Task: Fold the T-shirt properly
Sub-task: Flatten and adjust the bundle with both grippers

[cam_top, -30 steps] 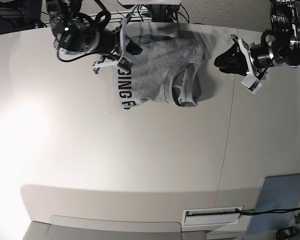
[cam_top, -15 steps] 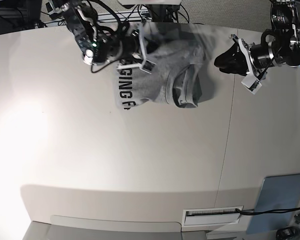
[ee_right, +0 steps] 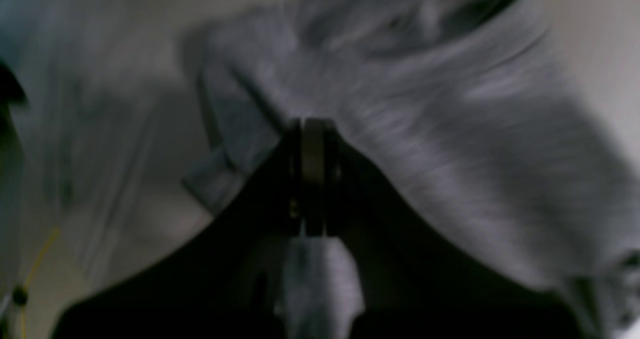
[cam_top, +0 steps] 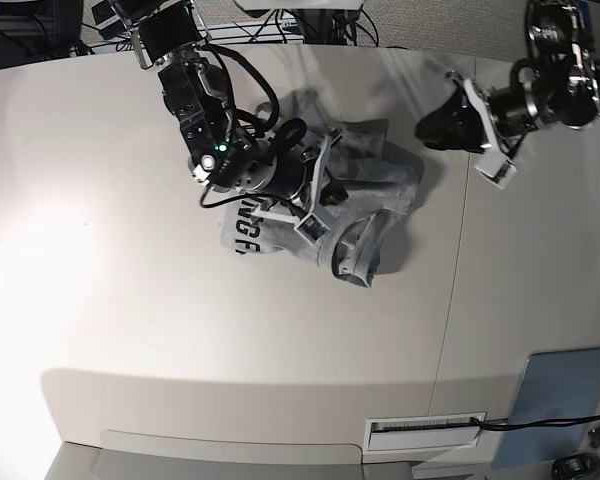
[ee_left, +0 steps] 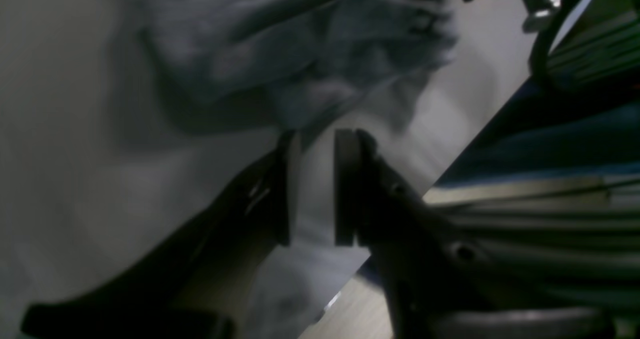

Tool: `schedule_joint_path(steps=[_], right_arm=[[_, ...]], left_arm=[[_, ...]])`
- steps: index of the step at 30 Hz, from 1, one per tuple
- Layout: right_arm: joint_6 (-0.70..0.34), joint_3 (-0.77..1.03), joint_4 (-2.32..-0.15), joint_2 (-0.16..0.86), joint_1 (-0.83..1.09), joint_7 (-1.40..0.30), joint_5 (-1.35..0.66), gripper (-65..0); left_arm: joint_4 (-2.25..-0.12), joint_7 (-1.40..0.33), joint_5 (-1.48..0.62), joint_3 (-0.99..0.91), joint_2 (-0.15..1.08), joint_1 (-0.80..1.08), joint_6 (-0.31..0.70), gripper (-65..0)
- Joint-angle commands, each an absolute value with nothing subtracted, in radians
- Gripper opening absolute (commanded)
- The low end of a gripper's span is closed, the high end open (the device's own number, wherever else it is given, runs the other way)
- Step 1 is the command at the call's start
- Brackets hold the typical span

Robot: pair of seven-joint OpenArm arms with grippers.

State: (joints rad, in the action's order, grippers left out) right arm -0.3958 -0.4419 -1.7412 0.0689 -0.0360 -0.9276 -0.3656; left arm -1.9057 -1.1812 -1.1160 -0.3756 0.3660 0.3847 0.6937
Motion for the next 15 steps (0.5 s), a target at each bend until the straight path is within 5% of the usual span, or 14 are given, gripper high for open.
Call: schedule_joint_path(steps=[1,9,15], right_arm=[[-0.380,-0.404,-1.761,0.071,-0.056,-0.892,-0.340,-65.0],[-0.335,-0.136,-1.754,0.084,-0.070,-0.833,-0.161,-65.0],[-0.336,-0.107,-1.572,0.083,-0.140,-0.829,-0.133,-65.0]], left_arm=[[-1.911,-1.146,-1.136,-0.382,0.357,0.379,0.698,-54.7],[-1.835,-1.075,-1.071,-0.307,0.245,0.379,0.698,-54.7],[-1.761,-1.016,-0.899,-0.096,0.244,0.343,0.698,-54.7]])
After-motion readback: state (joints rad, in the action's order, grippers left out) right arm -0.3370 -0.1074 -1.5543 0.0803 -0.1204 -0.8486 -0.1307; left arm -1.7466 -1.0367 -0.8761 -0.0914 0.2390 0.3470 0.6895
